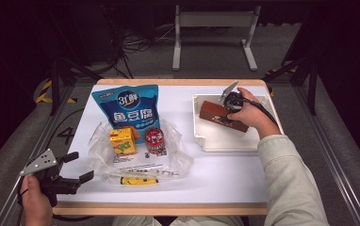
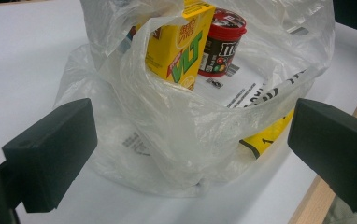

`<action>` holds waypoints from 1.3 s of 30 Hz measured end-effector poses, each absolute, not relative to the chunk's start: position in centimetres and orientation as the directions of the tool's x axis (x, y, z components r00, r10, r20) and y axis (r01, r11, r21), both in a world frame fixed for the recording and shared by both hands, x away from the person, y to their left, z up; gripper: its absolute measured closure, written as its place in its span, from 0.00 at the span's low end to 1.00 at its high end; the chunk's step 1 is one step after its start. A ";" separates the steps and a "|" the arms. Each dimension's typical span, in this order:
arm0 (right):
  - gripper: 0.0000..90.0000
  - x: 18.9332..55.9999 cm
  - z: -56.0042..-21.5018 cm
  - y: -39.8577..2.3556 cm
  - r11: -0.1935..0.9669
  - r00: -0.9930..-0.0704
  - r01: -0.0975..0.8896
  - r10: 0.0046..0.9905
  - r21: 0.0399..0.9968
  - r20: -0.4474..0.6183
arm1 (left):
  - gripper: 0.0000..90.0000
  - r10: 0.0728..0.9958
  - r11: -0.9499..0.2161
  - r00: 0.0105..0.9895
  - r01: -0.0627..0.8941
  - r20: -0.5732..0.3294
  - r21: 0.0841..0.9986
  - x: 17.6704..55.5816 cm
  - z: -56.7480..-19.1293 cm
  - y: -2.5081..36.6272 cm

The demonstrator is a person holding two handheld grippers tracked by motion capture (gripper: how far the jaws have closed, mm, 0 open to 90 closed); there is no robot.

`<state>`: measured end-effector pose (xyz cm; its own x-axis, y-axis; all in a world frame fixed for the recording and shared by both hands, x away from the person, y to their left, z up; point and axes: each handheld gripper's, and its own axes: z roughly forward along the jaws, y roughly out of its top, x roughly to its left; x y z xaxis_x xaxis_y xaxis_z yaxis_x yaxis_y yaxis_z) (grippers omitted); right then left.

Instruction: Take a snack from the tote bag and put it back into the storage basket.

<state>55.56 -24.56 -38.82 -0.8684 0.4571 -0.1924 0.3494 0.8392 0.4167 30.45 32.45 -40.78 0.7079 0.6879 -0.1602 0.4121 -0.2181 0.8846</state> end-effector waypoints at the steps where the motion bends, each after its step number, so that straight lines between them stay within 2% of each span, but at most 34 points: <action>1: 0.41 55.6 -38.8 -24.6 0.838 -0.868 0.349 0.458 0.420 -0.192 | 0.02 0.688 -0.219 0.708 0.413 -0.160 0.884 30.4 -40.8 32.4; 11: 0.37 55.0 -37.5 -25.1 0.810 -0.859 0.329 0.470 0.484 -0.202 | 0.02 0.686 -0.219 0.709 0.412 -0.161 0.885 30.6 -40.8 32.4; 21: 0.39 52.7 -34.5 -25.8 0.750 -0.850 0.296 0.489 0.592 -0.195 | 0.02 0.676 -0.227 0.721 0.401 -0.153 0.888 31.2 -40.7 31.9; 23: 0.43 52.3 -34.1 -25.8 0.736 -0.850 0.291 0.492 0.611 -0.189 | 0.02 0.676 -0.225 0.721 0.402 -0.155 0.887 31.3 -40.7 31.9; 26: 0.55 51.6 -33.9 -25.9 0.730 -0.857 0.302 0.490 0.614 -0.161 | 0.02 0.676 -0.225 0.720 0.403 -0.155 0.887 31.3 -40.7 31.9; 28: 0.59 51.5 -33.9 -25.9 0.722 -0.856 0.322 0.498 0.612 -0.138 | 0.02 0.676 -0.225 0.721 0.402 -0.156 0.887 31.3 -40.7 31.9; 32: 0.84 51.0 -34.2 -26.3 0.700 -0.851 0.374 0.519 0.609 -0.074 | 0.02 0.678 -0.224 0.719 0.405 -0.157 0.887 31.3 -40.7 31.9; 36: 1.00 50.8 -34.2 -26.8 0.681 -0.843 0.388 0.535 0.621 -0.059 | 0.02 0.678 -0.226 0.718 0.403 -0.154 0.887 31.2 -40.7 31.9; 39: 1.00 50.8 -34.5 -27.1 0.665 -0.834 0.404 0.549 0.628 -0.045 | 0.02 0.678 -0.224 0.718 0.405 -0.156 0.887 31.2 -40.7 32.0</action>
